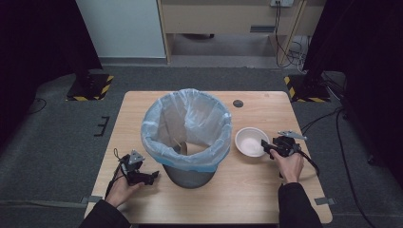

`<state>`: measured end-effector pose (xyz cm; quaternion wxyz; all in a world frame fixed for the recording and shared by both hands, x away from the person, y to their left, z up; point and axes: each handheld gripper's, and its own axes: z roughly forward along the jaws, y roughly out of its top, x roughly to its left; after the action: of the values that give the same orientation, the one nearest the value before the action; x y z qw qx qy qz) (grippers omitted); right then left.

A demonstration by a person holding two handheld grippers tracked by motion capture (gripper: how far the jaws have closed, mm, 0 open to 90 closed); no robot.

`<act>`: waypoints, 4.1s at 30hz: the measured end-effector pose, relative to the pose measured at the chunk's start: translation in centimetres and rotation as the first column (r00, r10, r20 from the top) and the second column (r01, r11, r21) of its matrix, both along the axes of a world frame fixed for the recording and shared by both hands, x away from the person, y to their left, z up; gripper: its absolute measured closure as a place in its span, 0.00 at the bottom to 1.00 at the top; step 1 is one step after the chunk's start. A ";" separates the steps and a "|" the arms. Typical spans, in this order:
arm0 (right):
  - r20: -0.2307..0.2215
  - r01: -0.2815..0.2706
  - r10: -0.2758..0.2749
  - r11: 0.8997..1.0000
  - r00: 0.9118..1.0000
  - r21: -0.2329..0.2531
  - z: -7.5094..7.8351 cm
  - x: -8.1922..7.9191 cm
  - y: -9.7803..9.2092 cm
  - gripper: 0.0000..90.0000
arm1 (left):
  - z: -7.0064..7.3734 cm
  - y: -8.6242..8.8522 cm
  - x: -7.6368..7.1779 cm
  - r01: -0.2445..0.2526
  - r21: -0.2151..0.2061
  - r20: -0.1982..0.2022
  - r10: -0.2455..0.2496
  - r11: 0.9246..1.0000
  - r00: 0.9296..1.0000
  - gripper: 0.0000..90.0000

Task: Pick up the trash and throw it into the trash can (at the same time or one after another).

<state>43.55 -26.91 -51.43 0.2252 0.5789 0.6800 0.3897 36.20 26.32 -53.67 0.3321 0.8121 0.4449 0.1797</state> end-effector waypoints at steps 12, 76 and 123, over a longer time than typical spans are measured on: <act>-0.094 -0.029 0.032 0.999 0.995 0.028 -0.4 -0.3 0.4 0.82 | 0.0 0.0 0.0 0.000 0.000 0.000 0.000 1.000 1.000 0.00; 0.466 -0.140 -0.091 0.888 0.880 0.438 16.5 -6.3 -2.1 0.92 | 0.0 0.0 0.0 -0.003 -0.001 0.001 0.003 1.000 1.000 0.00; 0.632 -0.388 0.075 0.843 0.771 0.373 22.5 -9.6 4.1 0.92 | 0.0 -0.1 0.0 -0.004 0.000 0.001 0.004 1.000 1.000 0.00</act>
<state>33.91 -22.82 -28.93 0.2231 0.3728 0.5230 0.7333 36.17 26.25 -53.68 0.3321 0.8110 0.4466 0.1806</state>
